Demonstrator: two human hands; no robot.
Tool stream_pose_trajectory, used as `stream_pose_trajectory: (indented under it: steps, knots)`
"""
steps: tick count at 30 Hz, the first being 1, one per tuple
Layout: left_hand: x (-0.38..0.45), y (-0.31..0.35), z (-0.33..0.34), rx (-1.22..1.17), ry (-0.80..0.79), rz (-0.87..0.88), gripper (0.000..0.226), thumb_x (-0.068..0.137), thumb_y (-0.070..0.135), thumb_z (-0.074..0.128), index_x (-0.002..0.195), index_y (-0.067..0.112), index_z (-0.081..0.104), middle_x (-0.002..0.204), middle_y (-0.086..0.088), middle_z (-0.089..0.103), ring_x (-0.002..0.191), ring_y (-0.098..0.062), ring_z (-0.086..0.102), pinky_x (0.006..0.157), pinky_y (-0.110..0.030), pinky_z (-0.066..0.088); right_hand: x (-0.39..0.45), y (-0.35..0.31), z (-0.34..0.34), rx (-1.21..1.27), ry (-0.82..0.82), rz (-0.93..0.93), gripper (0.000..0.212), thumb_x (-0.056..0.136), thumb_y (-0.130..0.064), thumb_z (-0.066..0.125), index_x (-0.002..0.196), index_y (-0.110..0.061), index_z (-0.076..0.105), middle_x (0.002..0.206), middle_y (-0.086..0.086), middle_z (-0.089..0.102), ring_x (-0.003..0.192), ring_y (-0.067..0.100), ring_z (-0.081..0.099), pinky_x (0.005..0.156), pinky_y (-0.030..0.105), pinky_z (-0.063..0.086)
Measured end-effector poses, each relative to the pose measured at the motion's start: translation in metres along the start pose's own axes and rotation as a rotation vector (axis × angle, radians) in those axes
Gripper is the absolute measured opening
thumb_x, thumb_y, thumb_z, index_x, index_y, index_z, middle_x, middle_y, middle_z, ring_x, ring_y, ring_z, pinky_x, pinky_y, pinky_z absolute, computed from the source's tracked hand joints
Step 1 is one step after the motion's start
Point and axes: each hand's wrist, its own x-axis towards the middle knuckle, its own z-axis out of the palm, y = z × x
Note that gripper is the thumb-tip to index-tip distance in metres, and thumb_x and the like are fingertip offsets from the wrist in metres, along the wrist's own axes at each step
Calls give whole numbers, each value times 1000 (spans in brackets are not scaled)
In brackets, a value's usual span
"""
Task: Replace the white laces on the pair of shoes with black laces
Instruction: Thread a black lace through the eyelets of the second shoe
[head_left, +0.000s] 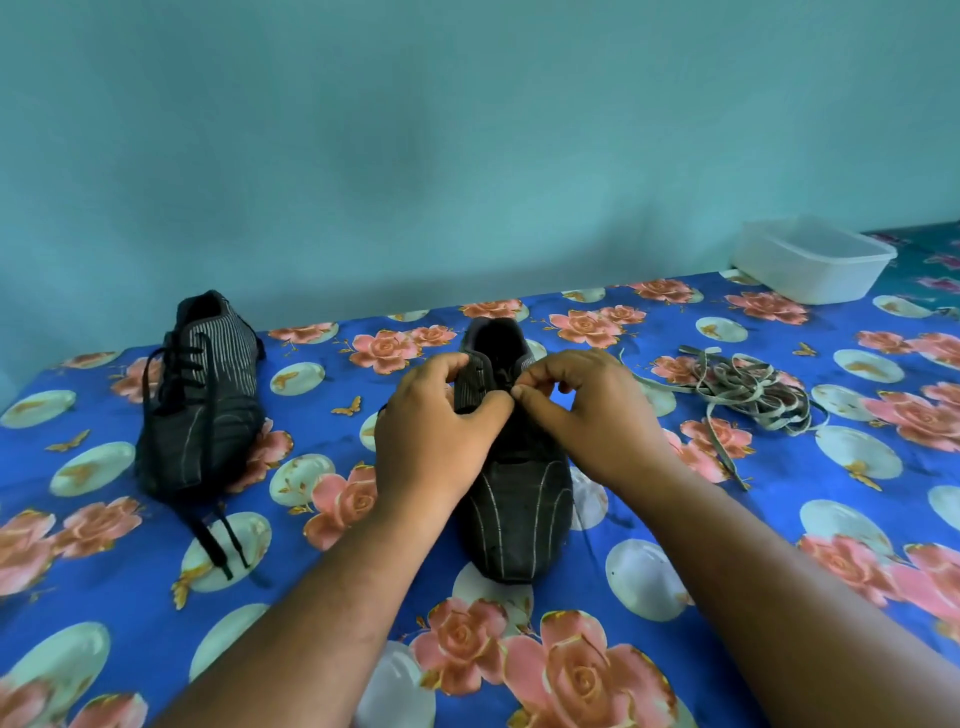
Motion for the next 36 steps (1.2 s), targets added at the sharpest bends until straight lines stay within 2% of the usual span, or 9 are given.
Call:
stream_pose_trajectory:
  steps: [3,5,8,10,17,24,28,32,36]
  knots:
    - [-3,1,1,36,4,39,50,72,54,60,117,33,67,116,12,67,106,-8,60,88,-30,46,0,-1,2,-8,0,22,6,88,-30,73,83,-32,71,77,-18,64,86,9,54,72,26,37]
    - [-5,1,1,47,5,76,48,75,52,62,118,31,68,116,12,68,106,-9,61,87,-28,46,0,-1,3,-26,4,17,6,88,-32,72,83,-34,70,77,-17,64,88,11,54,76,32,42]
    - [-9,2,2,59,-19,132,48,75,53,60,117,31,68,109,12,67,94,-9,62,82,-29,48,0,-1,6,-51,-1,-24,9,85,-40,65,87,-34,72,82,-14,63,91,17,53,84,43,47]
    - [-10,2,1,47,-29,156,48,77,53,61,118,31,69,108,12,68,90,-10,62,81,-30,50,0,1,8,-26,-15,-18,11,86,-38,66,91,-31,74,89,-12,63,97,19,50,87,48,46]
    - [-2,-17,3,-32,-13,299,40,89,53,59,113,26,76,102,10,75,90,-11,69,84,-46,56,0,7,5,-2,-47,-35,7,88,-35,72,95,-34,74,96,-17,52,104,16,42,94,48,41]
    - [5,-24,2,-79,49,441,13,91,24,69,97,16,78,93,8,74,84,-11,68,76,-37,56,0,12,8,121,-69,-25,10,88,-38,70,97,-40,75,101,-20,52,108,14,42,99,49,40]
    - [5,-25,3,-31,36,480,10,93,23,68,95,15,74,90,8,71,81,-12,64,74,-37,54,0,14,6,96,-53,-15,16,85,-41,68,97,-38,76,103,-15,53,111,15,42,102,47,39]
    - [6,-28,4,3,-28,483,13,97,25,59,95,16,68,92,6,65,86,-17,60,77,-41,51,0,14,7,65,-38,1,20,82,-47,65,98,-39,76,105,-12,53,112,15,42,102,50,40]
    - [7,-33,5,12,-68,450,18,101,27,52,97,14,64,94,7,60,90,-15,57,79,-31,46,-1,15,6,43,-39,-11,23,83,-57,61,101,-45,71,108,-14,51,116,15,42,103,52,39]
